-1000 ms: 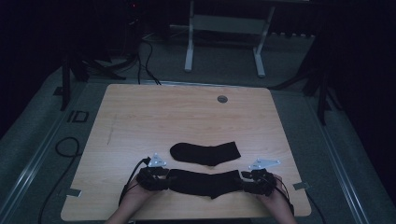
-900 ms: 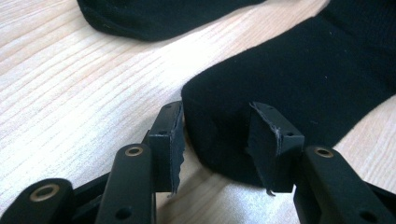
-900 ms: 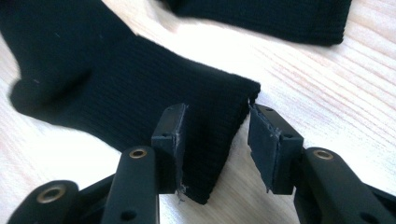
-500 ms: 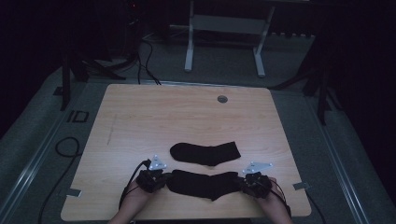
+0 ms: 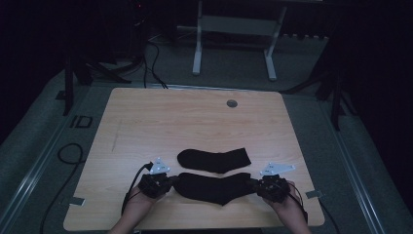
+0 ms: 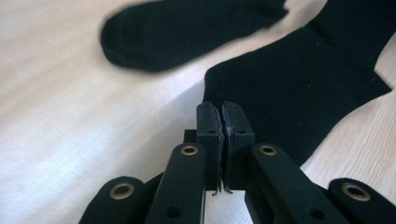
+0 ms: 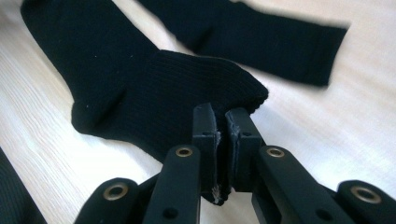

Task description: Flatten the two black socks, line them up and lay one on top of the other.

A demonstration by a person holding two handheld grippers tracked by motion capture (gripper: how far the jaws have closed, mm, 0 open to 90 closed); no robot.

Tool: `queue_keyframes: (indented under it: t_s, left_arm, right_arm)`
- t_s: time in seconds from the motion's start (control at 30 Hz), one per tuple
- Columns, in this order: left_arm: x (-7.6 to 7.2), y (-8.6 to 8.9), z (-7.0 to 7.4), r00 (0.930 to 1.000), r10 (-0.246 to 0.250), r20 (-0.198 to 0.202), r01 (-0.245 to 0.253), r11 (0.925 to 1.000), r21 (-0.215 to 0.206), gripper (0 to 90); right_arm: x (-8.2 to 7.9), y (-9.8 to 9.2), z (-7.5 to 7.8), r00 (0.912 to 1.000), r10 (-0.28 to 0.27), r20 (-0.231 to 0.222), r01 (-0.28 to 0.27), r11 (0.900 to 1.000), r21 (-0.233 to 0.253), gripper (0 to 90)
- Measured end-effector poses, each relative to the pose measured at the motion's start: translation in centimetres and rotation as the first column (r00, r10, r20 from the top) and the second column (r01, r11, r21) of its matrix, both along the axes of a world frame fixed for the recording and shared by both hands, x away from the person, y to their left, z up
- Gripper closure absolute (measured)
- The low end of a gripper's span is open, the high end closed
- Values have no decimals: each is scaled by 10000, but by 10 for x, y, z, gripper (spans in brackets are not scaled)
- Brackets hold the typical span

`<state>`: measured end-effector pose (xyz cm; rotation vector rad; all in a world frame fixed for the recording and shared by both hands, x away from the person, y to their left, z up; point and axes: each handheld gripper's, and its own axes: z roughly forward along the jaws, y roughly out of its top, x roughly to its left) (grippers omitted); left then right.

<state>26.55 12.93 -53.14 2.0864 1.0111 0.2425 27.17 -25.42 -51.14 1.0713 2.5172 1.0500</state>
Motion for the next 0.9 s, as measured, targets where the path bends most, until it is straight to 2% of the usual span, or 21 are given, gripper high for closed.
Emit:
queue_keyframes:
  t_s: [0.03,0.07,0.13,0.2,0.4,0.47,0.6,0.73,0.87,0.9]
  left_arm:
    - [0,0,0,10000,0,0,0,10000,0,878]
    - [5,3,13,9998,54,216,-53,10000,-39,878]
    - [11,5,20,9994,150,318,-148,9999,-90,877]
    - [18,7,26,9995,183,252,-176,9995,-258,878]
    - [37,5,42,9982,343,493,-337,9993,-133,878]
    - [43,5,43,9980,425,458,-421,9991,-111,878]
    - [61,6,35,9982,577,170,-580,9982,142,877]
    - [75,4,22,9979,628,-164,-623,9975,329,877]
    - [87,0,10,9962,645,-581,-630,9977,268,877]
    - [89,-1,8,9961,625,-618,-603,9975,368,877]
  right_arm:
    - [1,0,5,9999,25,112,-25,10000,46,834]
    - [5,1,16,9992,38,387,-39,10000,45,834]
    - [12,0,25,9984,-8,557,-1,9999,154,834]
    - [19,0,33,9971,-73,757,59,9998,188,834]
    - [42,2,49,9935,-302,1101,270,9992,299,833]
    - [51,3,51,9931,-404,1105,367,9987,354,833]
    - [66,6,44,9942,-557,923,523,9979,381,833]
    - [81,8,29,9953,-740,632,727,9971,224,832]
    - [94,9,11,9950,-962,262,961,9954,52,832]
    - [97,9,6,9944,-1046,156,1047,9945,-31,833]
